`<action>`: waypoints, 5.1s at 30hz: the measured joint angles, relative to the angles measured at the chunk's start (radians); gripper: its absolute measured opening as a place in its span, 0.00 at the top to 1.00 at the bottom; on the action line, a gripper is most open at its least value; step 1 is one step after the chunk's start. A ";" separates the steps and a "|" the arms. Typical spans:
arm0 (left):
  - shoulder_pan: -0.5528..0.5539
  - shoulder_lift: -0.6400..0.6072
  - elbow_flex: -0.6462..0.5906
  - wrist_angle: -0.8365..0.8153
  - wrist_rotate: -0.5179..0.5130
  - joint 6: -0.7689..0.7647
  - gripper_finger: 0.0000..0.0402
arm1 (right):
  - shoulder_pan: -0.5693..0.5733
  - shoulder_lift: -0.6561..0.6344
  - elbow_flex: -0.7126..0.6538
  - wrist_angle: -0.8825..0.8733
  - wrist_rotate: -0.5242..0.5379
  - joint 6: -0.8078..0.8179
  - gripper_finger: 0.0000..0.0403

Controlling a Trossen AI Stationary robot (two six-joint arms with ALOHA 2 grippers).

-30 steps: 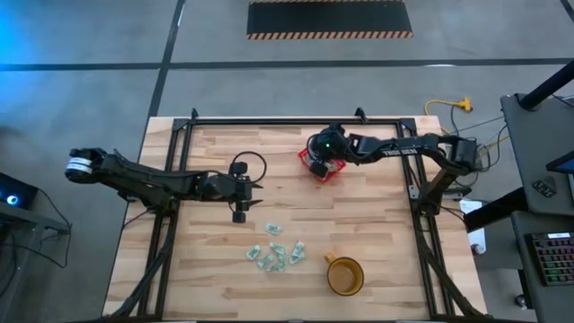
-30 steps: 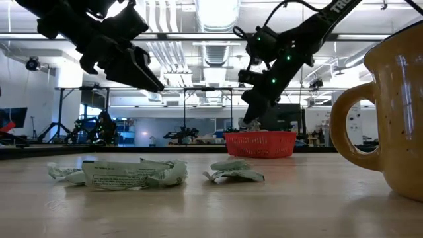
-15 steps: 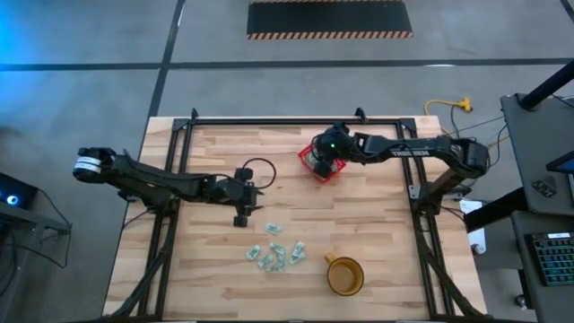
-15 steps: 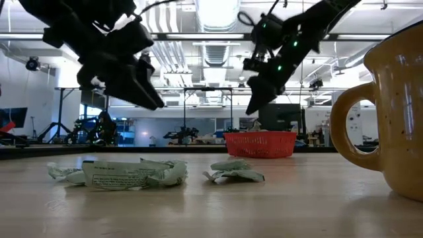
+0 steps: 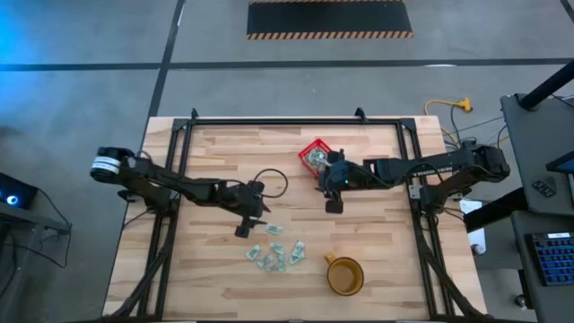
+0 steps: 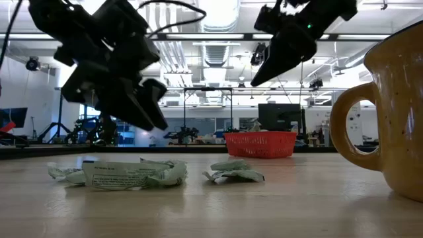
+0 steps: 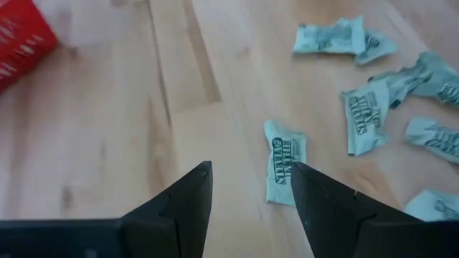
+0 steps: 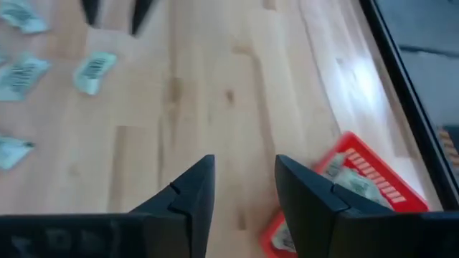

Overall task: Pick and place Stevia / Truvia into bins
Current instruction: Put the stevia packet into the red basket

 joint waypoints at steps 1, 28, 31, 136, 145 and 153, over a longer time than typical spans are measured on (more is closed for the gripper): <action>-0.002 0.017 0.000 0.008 0.002 0.000 0.57 | 0.020 -0.004 0.000 0.001 0.001 -0.001 0.67; -0.041 0.172 -0.003 0.134 0.052 -0.052 0.62 | 0.127 -0.022 -0.007 -0.008 0.010 0.058 0.75; -0.041 0.186 0.000 0.142 0.052 -0.052 0.68 | 0.127 -0.022 -0.010 -0.007 0.010 0.061 0.76; 0.133 -0.335 -0.014 -0.167 -0.282 -0.133 0.39 | 0.176 0.460 -0.007 0.545 -0.529 -0.025 0.76; 0.131 -0.397 -0.035 -0.162 -0.287 -0.132 0.39 | 0.176 0.551 0.057 0.449 -0.544 0.001 0.70; 0.131 -0.346 -0.030 -0.142 -0.286 -0.131 0.39 | 0.176 0.592 0.150 0.284 -0.537 -0.006 0.67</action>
